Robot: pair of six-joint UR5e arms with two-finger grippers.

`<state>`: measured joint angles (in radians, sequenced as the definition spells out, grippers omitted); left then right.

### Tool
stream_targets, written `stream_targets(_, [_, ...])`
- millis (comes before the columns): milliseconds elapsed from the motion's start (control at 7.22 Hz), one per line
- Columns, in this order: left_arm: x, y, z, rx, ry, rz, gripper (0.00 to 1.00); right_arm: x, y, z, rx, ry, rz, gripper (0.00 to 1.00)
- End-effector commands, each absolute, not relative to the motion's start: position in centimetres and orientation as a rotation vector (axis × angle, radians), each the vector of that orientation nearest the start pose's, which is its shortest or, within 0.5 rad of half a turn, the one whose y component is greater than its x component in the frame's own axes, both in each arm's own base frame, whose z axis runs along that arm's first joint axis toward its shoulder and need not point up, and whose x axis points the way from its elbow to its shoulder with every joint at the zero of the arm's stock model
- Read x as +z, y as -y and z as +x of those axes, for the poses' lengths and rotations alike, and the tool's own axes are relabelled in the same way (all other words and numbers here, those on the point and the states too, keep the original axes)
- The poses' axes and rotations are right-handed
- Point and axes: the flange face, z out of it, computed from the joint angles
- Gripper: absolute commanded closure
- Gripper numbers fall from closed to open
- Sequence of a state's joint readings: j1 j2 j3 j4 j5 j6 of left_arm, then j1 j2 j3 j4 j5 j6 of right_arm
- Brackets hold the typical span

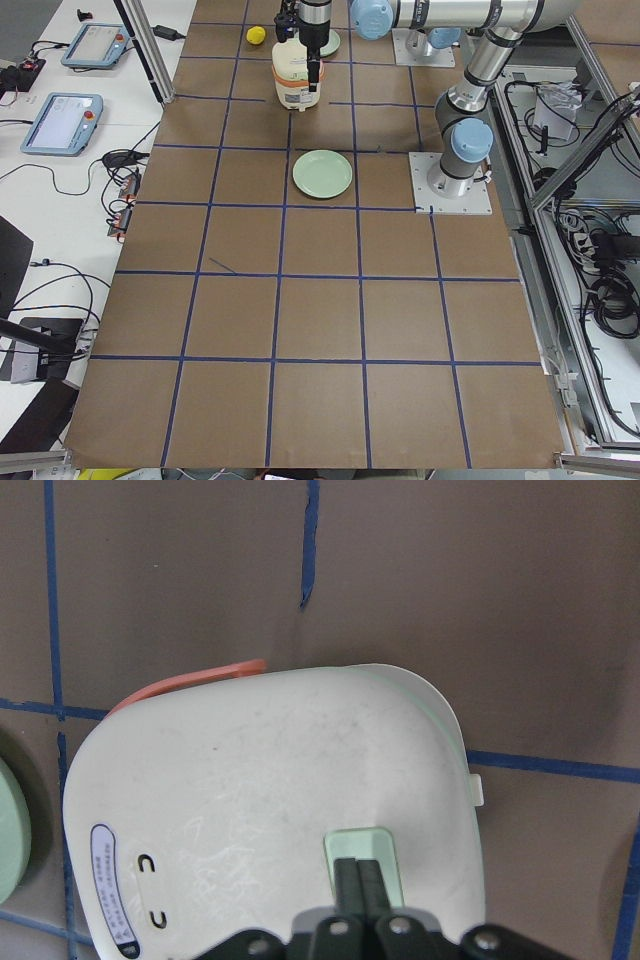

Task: Press rice cooker button
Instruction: 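Press down on the rice cooker's lid button with the right gripper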

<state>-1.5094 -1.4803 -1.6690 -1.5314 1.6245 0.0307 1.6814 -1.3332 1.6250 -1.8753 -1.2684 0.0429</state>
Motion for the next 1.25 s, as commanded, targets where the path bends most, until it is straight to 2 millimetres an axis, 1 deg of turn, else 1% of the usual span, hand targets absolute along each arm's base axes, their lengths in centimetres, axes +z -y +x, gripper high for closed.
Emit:
stream_targets(0, [48.6,46.3,-10.0,-0.044,-3.086,-0.049,0.0,36.4,55.7,22.7,0.018,-2.836,-0.102,0.93])
stream_targets(1108, [48.7,46.4,-10.0,-0.046,-3.086,-0.049,0.0,35.4,56.4,22.7,0.014,-2.837,-0.103,0.93])
